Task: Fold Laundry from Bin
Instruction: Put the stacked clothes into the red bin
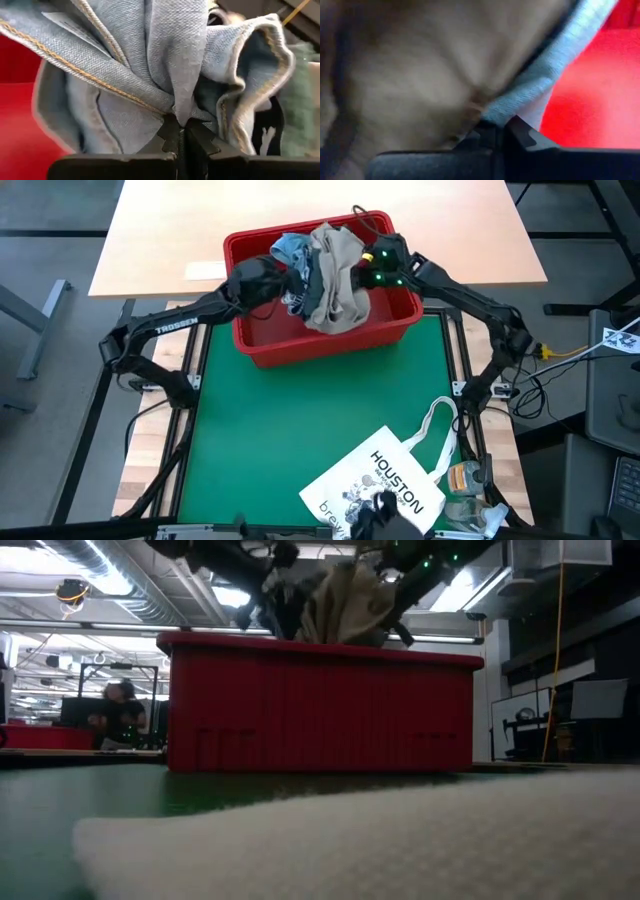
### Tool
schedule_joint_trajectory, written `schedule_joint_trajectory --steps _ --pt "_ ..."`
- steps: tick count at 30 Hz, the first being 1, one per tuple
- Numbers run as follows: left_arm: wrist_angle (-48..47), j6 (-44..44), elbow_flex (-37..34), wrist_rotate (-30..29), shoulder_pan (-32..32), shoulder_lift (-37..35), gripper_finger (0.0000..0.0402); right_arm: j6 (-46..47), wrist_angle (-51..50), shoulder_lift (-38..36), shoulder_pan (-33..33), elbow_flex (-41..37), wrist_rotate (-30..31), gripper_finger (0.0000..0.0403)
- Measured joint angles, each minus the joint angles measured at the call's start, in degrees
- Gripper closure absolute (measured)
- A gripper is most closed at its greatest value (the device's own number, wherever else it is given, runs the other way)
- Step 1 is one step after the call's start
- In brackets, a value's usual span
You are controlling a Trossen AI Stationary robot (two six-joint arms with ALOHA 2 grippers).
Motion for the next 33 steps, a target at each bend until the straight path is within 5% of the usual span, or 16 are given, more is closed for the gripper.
schedule_joint_trajectory --steps 12,23,33 --pt "-1.2 0.0 -0.1 2.0 7.2 10.5 0.0397 -2.1 4.6 10.3 -6.9 0.1 -0.6 0.0393" --pt "-13.9 6.8 -0.1 -1.6 11.3 14.3 0.0396 -3.5 5.0 18.9 -9.0 0.2 0.3 0.0383" --pt "-16.2 10.7 -0.1 -4.3 13.4 14.3 0.0332 -3.4 4.7 20.6 -9.1 0.2 1.0 0.0382"
